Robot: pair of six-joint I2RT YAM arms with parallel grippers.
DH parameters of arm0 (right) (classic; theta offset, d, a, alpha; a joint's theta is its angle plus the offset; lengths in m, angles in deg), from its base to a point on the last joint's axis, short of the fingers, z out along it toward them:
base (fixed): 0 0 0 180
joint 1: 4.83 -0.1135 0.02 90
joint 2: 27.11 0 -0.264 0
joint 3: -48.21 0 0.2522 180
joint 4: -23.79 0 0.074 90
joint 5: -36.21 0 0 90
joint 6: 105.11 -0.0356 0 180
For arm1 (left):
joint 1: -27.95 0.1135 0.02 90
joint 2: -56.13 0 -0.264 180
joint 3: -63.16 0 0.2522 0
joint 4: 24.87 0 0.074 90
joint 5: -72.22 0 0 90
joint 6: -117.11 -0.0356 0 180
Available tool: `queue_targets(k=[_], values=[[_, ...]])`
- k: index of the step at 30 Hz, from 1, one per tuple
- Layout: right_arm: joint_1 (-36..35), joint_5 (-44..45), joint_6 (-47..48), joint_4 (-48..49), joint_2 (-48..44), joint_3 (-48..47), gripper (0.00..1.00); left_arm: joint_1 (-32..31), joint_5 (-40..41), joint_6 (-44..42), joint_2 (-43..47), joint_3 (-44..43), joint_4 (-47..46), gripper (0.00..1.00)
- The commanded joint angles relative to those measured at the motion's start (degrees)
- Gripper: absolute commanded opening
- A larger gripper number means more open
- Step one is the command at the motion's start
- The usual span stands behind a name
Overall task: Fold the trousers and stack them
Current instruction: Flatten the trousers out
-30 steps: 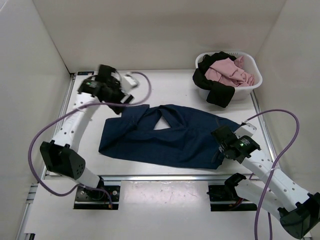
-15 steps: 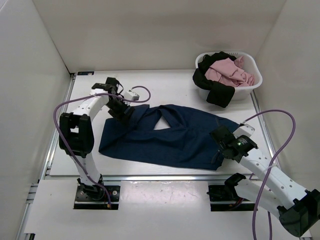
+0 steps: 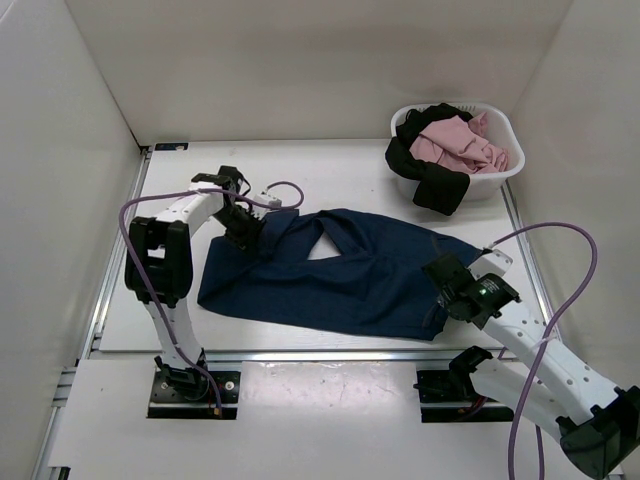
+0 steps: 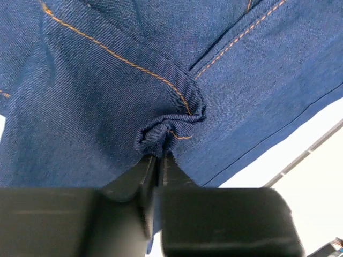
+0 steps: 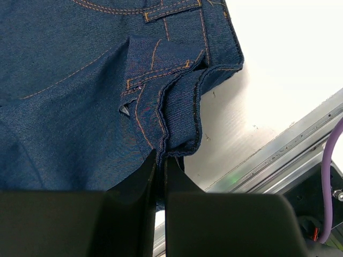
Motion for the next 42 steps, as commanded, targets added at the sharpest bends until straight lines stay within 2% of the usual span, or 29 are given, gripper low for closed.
queue_targets(k=[1, 4, 7, 8, 9, 11, 12, 14, 15, 16, 18, 19, 23, 25, 27, 30, 33, 34, 36, 37, 42], values=[[0.2, 1.6, -1.0, -1.4, -0.9, 0.7, 0.00, -0.1, -3.3, 1.4, 0.3, -1.0, -0.6, 0.14], [0.2, 2.2, -1.0, -1.4, -0.9, 0.1, 0.00, -0.1, -0.9, 3.5, 0.3, -2.7, -0.6, 0.14], [0.2, 6.8, -1.0, -2.2, 1.0, -3.1, 0.00, 6.5, 4.4, 6.5, 3.2, -4.7, -0.6, 0.14], [0.2, 8.5, -1.0, -2.2, 1.9, -4.3, 0.00, 9.4, 5.7, 8.0, 4.5, -4.7, -1.2, 0.14], [0.7, 10.0, -0.1, -3.0, 2.9, -5.4, 0.00, 16.7, 7.1, 8.0, 7.1, -4.7, -1.2, 0.14], [1.7, 12.2, 0.9, -3.7, 6.9, -7.3, 0.00, 24.0, 8.8, 8.0, 9.7, -3.5, -1.8, 0.14], [3.5, 12.2, 2.2, -3.7, 8.8, -8.0, 0.00, 29.8, 11.4, 6.4, 12.2, -1.4, -1.8, 0.14], [6.7, 10.9, 5.6, 1.6, 9.4, -8.0, 0.00, 34.1, 13.6, 4.2, 14.5, 1.5, -3.7, 0.14], [8.0, 7.5, 10.0, 4.3, 9.9, -8.0, 0.00, 37.2, 15.0, 2.5, 16.2, 3.0, -4.2, 0.14], [9.3, 5.3, 11.9, 9.2, 10.0, -8.0, 0.00, 38.3, 15.7, 1.9, 16.9, 5.7, -4.9, 0.14], [14.3, 0.7, 17.0, 12.4, 12.6, -8.0, 0.00, 40.1, 16.4, 1.2, 18.0, 8.1, -6.0, 0.14], [17.9, -3.9, 18.5, 13.1, 13.7, -10.3, 0.00, 41.7, 17.1, 1.2, 19.1, 10.3, -6.8, 0.14], [26.0, -9.6, 24.6, 12.5, 18.3, -16.7, 0.00, 44.4, 18.9, 1.2, 19.8, 13.9, -10.6, 0.14], [30.0, -14.9, 28.1, 13.0, 19.0, -20.4, 0.00, 44.4, 18.9, 1.2, 19.8, 13.9, -10.6, 0.14], [37.3, -19.5, 30.5, 13.0, 20.9, -28.5, 0.00, 44.4, 18.9, 1.7, 19.8, 10.6, -10.0, 0.14], [38.8, -20.3, 31.2, 7.9, 23.1, -38.3, 0.00, 44.4, 18.9, 1.7, 18.4, 3.1, -7.9, 0.14], [39.5, -22.9, 29.6, 4.7, 20.4, -35.7, 0.00, 44.4, 21.2, 0.5, 17.8, 0.6, -5.8, 0.14], [40.3, -23.8, 27.4, 4.1, 16.8, -29.3, 0.00, 44.4, 22.3, -0.5, 17.8, 0.6, -5.0, 0.14], [41.9, -24.6, 24.9, 4.1, 12.7, -21.8, 0.00, 44.4, 22.9, -1.8, 20.1, 4.9, -5.0, 0.14], [42.6, -25.2, 22.2, 4.1, 8.5, -15.0, 0.00, 44.9, 23.7, -2.8, 20.9, 6.6, -5.0, 0.14], [48.0, -24.9, 14.1, -0.2, -3.6, -2.8, 0.00, 46.9, 25.5, -6.1, 24.7, 18.6, -5.0, 0.14]])
